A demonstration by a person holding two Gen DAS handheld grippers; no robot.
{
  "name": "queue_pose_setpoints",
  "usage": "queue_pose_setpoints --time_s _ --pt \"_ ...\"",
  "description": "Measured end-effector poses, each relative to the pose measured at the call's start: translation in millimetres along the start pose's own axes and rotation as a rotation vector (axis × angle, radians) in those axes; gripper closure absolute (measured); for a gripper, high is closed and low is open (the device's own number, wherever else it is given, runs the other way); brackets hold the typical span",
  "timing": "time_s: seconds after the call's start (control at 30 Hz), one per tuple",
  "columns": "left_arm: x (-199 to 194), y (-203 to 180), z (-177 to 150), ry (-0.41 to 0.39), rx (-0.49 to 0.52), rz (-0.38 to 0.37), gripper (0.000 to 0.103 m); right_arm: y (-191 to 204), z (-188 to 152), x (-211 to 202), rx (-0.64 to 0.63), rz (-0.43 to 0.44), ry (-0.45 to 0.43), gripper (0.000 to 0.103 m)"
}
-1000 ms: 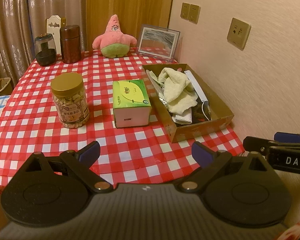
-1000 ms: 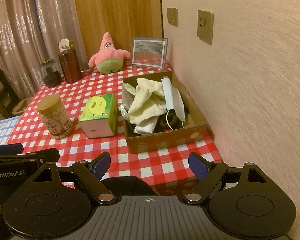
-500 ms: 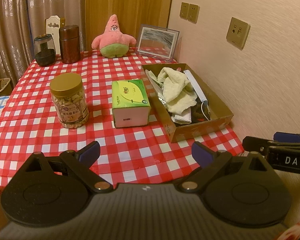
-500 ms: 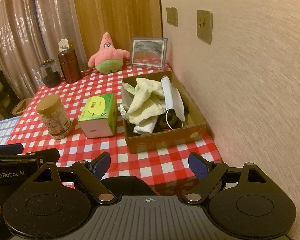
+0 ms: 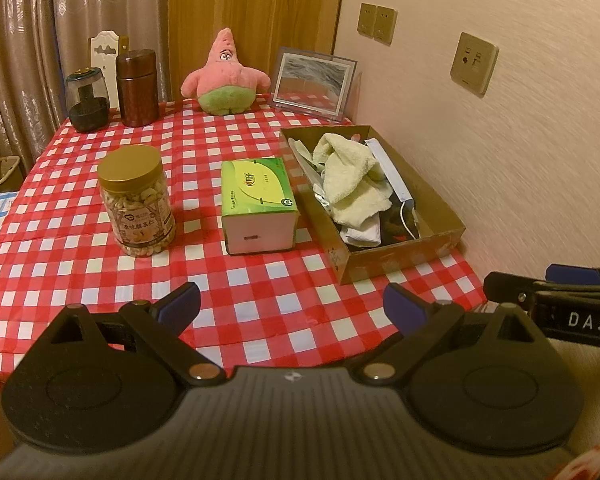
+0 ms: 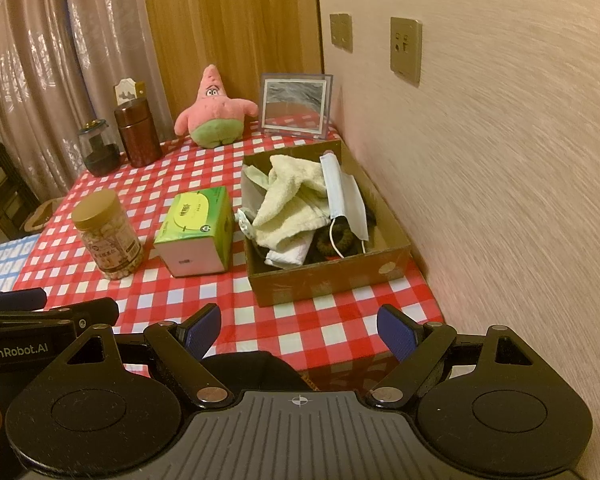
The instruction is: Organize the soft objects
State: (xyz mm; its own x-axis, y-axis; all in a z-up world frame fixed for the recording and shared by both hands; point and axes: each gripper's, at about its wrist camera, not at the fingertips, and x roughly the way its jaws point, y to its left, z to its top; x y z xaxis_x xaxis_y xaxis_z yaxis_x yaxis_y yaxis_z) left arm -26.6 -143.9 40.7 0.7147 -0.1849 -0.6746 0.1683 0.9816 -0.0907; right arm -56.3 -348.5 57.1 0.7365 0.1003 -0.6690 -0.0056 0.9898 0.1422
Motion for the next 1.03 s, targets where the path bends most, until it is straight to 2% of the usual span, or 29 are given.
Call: queue_pose_setpoints --time_s 1.03 --pt "4.4 0.8 -7.3 0.001 -0.007 -0.013 0.006 -4.8 -2.0 2.8 0.006 0.001 0.005 0.018"
